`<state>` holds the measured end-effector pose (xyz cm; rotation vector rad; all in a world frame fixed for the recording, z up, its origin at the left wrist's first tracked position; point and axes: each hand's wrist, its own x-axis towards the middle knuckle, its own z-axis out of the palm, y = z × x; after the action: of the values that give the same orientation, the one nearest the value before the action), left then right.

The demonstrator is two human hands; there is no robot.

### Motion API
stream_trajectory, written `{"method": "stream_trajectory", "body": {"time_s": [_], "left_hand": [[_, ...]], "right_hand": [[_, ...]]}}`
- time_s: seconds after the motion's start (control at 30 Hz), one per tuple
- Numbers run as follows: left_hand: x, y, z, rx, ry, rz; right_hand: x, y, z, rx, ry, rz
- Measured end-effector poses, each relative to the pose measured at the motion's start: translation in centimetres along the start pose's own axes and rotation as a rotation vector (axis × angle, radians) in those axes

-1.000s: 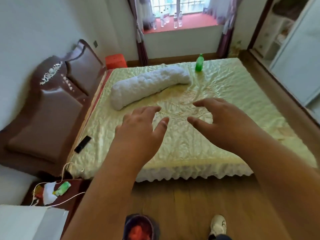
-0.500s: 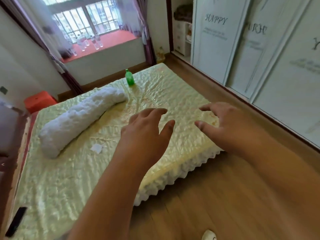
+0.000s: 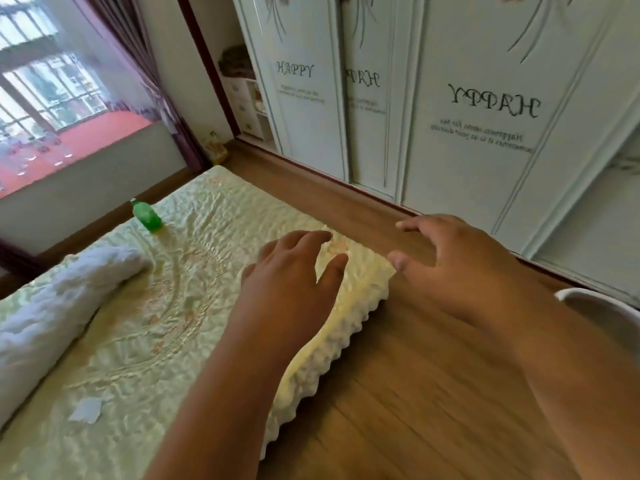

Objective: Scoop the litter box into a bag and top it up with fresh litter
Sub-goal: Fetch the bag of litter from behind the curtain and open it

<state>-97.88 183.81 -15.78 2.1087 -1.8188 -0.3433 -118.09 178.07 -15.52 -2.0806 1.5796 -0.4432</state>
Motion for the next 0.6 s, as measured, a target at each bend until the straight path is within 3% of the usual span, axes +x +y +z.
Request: {"method": "stream_trajectory", "body": {"time_s": [0.3,0.6], "left_hand": [[7.6,5.1,3.9,0.007,-0.179,0.166],[18.0,8.2,5.0,-0.024,-0.27,0.406]], "right_hand": [[1.8,6.3,-2.0,-0.019,0.082,0.248],[6.3,8.1,-4.2,-0.041,0.212,0.45]]}}
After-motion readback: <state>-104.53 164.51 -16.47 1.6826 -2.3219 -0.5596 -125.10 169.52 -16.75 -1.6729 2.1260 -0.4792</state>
